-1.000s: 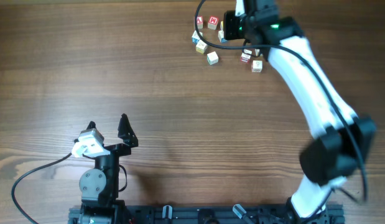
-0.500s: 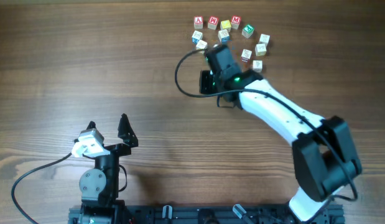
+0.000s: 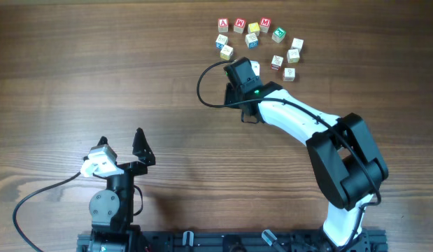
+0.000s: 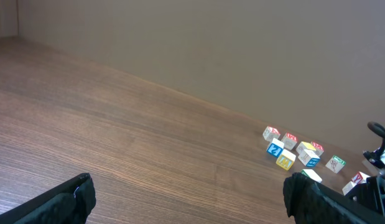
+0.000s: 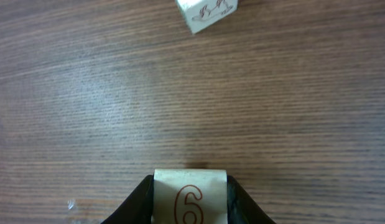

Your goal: Form a tower

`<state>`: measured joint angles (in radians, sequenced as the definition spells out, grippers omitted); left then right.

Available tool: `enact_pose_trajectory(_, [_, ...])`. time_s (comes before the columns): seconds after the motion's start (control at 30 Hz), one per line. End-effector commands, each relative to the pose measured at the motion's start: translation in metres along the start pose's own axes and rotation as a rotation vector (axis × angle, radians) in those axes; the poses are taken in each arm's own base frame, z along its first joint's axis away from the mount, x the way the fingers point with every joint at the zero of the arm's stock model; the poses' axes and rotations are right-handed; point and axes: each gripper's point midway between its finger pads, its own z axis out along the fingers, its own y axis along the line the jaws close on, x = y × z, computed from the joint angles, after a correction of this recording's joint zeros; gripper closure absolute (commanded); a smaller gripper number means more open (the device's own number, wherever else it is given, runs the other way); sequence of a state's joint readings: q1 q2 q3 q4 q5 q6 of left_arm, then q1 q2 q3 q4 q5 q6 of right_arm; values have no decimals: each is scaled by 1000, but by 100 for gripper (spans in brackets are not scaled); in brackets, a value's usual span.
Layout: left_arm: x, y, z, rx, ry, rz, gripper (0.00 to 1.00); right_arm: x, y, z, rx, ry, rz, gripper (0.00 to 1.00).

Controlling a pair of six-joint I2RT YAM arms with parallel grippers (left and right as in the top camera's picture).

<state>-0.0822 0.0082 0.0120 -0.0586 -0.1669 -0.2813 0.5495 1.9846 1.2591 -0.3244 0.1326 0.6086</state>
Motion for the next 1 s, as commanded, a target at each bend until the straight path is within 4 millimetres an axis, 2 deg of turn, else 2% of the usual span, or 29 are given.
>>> enact_pose_trajectory(0.0, [0,3,0,-11,-6,19,0,3,-1,7,31,-16,-48,69])
enact_pose_trajectory(0.17, [0,3,0,-11,-6,19,0,12,14,4,43,-38,-94,63])
enact_pose_trajectory(0.4, [0,3,0,-11,-6,19,0,12,15,3,54,-48,-73,57])
enact_pose_trajectory(0.5, [0,3,0,-11,-6,19,0,21,24,3,-1,-3,-127,50])
enact_pose_trajectory(0.57, [0,3,0,-11,-6,19,0,24,26,3,-13,13,-132,50])
enact_pose_trajectory(0.7, [0,3,0,-11,-6,19,0,30,29,3,-37,42,-157,64])
enact_pose_trajectory(0.97, [0,3,0,-11,-6,19,0,32,27,4,-30,50,-158,71])
